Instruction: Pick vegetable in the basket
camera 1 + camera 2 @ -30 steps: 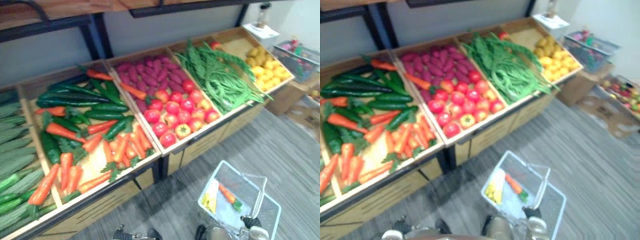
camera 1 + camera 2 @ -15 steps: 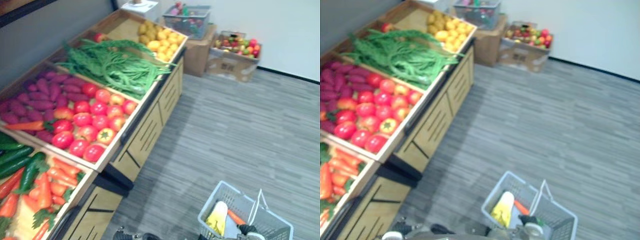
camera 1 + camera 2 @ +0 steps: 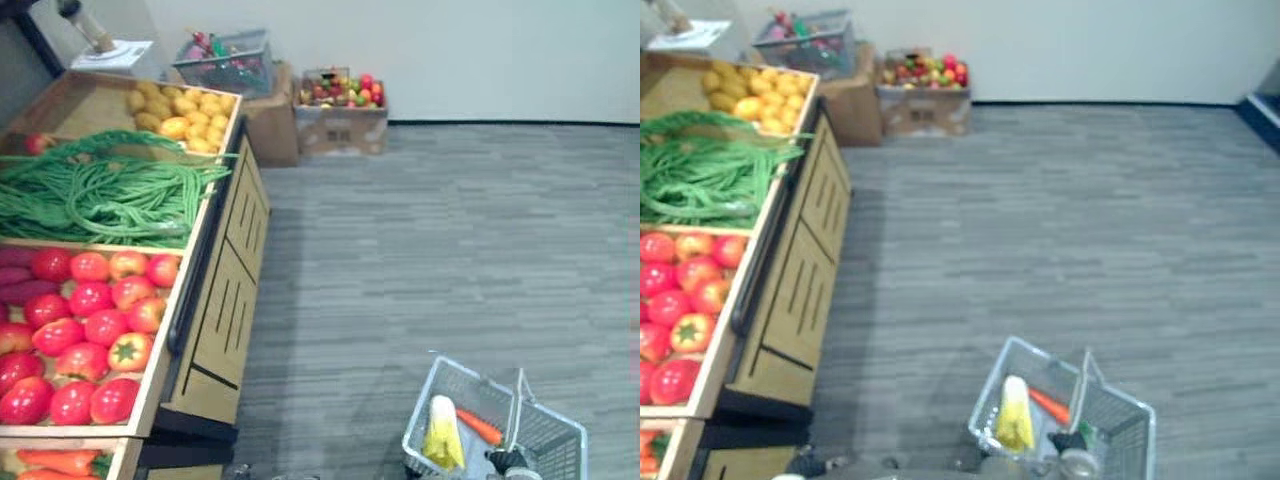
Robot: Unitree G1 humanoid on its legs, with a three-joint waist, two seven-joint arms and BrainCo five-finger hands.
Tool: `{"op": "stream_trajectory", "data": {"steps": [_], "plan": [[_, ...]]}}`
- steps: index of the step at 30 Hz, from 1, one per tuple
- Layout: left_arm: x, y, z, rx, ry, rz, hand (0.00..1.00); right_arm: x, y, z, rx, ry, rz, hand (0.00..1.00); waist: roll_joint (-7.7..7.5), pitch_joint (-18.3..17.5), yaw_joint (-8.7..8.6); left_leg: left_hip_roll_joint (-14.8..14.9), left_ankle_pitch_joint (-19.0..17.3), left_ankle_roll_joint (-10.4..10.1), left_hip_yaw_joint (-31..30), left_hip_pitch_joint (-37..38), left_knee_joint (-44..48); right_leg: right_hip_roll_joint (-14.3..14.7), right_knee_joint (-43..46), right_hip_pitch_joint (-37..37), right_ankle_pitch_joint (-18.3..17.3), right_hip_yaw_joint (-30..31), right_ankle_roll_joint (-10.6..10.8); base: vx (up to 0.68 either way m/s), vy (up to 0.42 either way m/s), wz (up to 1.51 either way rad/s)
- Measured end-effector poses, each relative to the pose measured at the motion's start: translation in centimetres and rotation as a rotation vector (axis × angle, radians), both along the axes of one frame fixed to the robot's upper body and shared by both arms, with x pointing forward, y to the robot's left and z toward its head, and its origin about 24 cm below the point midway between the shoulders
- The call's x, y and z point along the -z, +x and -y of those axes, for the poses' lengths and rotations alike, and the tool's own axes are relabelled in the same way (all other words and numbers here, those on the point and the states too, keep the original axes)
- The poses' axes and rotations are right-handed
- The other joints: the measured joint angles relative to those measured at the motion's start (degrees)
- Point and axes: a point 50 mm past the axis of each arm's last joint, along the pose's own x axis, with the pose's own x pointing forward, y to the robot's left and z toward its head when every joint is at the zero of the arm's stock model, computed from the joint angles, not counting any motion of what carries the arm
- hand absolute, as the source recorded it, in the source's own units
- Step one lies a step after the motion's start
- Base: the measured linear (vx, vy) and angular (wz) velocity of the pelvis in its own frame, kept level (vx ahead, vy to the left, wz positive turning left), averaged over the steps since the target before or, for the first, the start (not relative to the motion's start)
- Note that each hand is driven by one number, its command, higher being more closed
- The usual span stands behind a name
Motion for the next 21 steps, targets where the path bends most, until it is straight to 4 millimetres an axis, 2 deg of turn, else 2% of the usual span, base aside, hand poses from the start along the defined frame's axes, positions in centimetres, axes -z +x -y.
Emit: {"op": "stream_trajectory", "data": {"steps": [3,5,14,17,21], "plan": [[0.1,0.3,0.7,0.033,-0.009,-0.002,0.0,-0.1,-0.1,0.5,0.011,-0.013,0.004,1.0,1.86,-0.6,-0.31,-0.9,0.1,0.2,0.6,1.0,-1.3,-0.4,0.0,-0.9,0.1,0.9,0.1,0.14,0.066,-0.19],[0.0,0.7,0.8,0.067,-0.002,0.003,0.0,-0.1,-0.1,0.4,0.006,-0.005,0.008,1.0,2.15,-0.8,-0.28,-1.1,0.1,0.2,0.6,2.0,-1.6,-0.1,0.0,-0.5,0.1,0.9,0.1,0.12,0.022,-0.18],[-0.2,2.2,1.5,0.272,0.075,0.022,0.0,0.0,-0.2,0.2,-0.029,-0.013,0.0,1.0,1.72,-1.0,-0.75,-1.3,0.1,0.2,0.0,4.2,-1.7,-0.5,0.0,1.3,0.1,-0.7,0.1,0.03,-0.01,-0.06],[-0.2,2.1,1.3,0.247,0.071,0.022,0.0,0.1,-0.3,-0.2,-0.017,-0.002,-0.003,1.0,1.28,-1.3,-0.75,-1.3,0.1,0.2,0.0,4.2,-1.7,-0.5,0.0,1.3,0.1,-0.8,0.1,-0.05,-0.032,0.0],[-0.2,1.8,1.0,0.096,0.028,0.041,0.0,0.3,-0.8,-0.3,0.018,0.015,-0.014,1.0,0.88,-1.5,-0.73,-1.1,0.1,0.2,0.0,4.5,-1.8,-0.3,0.0,1.5,0.1,-0.8,0.1,-0.08,-0.049,-0.02]]}}
